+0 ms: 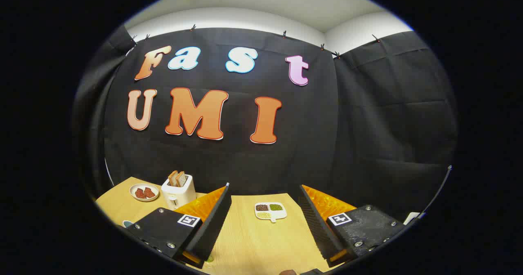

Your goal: Take the bottle from table, then pour the juice into the cup, finally place the bottle on the coaster

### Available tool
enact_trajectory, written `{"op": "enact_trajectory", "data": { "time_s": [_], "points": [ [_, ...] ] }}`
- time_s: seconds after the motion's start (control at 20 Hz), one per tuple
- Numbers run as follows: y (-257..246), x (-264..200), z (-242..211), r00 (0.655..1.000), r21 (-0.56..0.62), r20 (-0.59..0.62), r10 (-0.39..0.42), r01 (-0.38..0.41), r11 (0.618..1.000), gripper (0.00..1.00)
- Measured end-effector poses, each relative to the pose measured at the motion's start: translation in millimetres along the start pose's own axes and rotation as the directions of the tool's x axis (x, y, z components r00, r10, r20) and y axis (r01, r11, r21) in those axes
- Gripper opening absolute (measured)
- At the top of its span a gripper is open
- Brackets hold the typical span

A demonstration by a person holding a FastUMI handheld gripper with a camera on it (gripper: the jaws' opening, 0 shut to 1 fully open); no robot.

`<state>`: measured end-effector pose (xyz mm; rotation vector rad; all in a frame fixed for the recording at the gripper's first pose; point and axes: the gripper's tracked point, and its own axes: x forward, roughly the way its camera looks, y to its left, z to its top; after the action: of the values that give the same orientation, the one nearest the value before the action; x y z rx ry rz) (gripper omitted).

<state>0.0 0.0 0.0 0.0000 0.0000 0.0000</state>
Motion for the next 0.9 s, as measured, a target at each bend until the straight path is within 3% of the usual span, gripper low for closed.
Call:
{"op": "enact_trajectory", "data": {
  "time_s": [0.9],
  "points": [
    [21.9,-3.1,-6.3,0.997,0.011,-0.003,0.077,-0.077,0.997,0.99]
  ]
}}
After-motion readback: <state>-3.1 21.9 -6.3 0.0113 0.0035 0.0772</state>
